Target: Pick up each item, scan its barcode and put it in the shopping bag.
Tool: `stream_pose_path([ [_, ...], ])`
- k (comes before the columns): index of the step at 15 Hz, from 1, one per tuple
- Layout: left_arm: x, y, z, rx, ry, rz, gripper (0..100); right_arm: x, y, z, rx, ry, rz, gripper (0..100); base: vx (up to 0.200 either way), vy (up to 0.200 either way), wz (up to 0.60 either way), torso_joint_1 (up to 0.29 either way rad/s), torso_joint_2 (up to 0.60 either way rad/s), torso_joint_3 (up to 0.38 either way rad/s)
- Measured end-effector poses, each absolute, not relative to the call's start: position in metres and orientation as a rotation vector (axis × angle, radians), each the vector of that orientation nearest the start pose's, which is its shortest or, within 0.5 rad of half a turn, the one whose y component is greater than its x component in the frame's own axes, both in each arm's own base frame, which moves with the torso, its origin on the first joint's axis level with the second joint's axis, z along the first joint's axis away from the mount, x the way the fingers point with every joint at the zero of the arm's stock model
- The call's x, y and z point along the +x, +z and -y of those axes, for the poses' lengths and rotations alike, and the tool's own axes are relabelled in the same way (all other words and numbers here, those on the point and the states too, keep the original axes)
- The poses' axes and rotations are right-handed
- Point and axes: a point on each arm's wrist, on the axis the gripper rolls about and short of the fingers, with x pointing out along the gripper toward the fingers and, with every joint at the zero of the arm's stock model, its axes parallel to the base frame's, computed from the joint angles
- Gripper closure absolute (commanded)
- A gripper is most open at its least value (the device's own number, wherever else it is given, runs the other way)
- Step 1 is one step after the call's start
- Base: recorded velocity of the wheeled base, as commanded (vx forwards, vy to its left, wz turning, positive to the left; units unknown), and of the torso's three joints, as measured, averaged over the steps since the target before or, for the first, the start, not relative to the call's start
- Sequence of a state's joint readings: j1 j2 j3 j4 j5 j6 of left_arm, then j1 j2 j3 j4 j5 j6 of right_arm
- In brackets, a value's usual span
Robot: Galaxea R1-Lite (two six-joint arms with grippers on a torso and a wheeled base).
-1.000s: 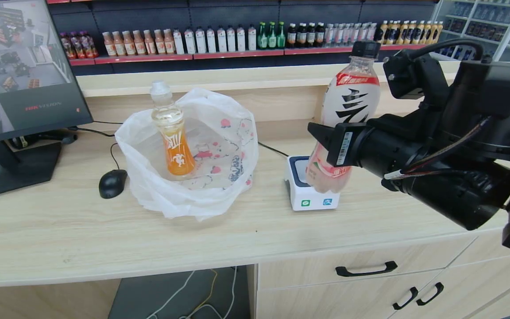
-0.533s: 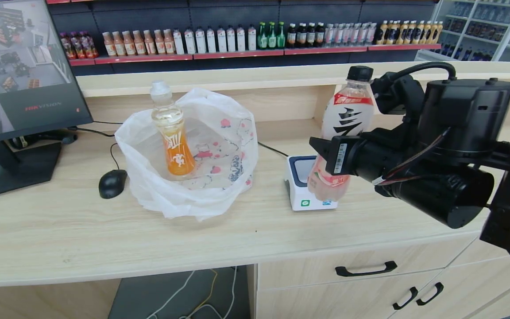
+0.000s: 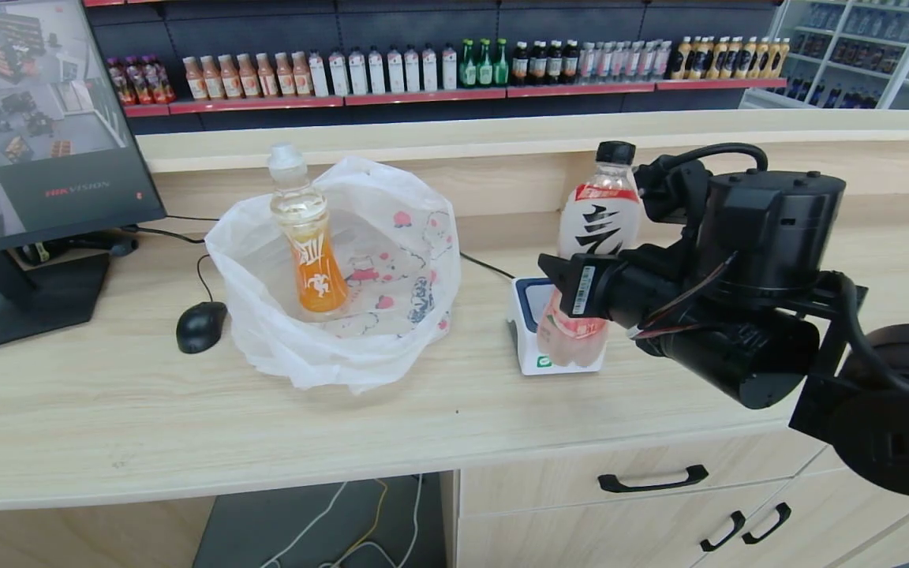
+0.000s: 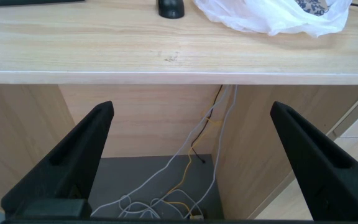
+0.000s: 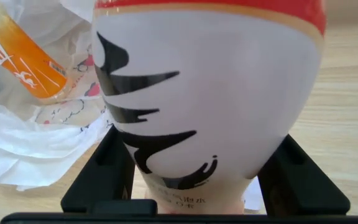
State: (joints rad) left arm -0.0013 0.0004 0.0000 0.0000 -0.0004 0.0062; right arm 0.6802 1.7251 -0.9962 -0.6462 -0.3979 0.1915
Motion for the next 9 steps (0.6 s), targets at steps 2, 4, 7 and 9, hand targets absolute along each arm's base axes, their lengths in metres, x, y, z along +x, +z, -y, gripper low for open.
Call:
stream_pose_path([
  [2,-0.0228,0.0755,0.0000,0.006,-0.002,0.000,0,0.2664,0.2264,-0.1984,0.163,0.259,-0.070,100,0.000,0.000,0.00,0.000,0.00,0.000],
  [4,-0.0228,0.0755,0.0000,0.006,-0.002,0.000,0,0.2694,0.2217,-0.1977,0.158,0.250,-0.079,100,0.000,0.000,0.00,0.000,0.00,0.000],
  [7,-0.0228,0.0755,0.0000,0.006,-0.001,0.000,0,0.2722,0.2186,-0.1946,0.161,0.239,-0.077,100,0.000,0.000,0.00,0.000,0.00,0.000],
  [9,-0.0228,0.0755,0.0000,0.006,-0.002,0.000,0,0.2726,0.2191,-0.1946,0.167,0.239,-0.065,100,0.000,0.000,0.00,0.000,0.00,0.000],
])
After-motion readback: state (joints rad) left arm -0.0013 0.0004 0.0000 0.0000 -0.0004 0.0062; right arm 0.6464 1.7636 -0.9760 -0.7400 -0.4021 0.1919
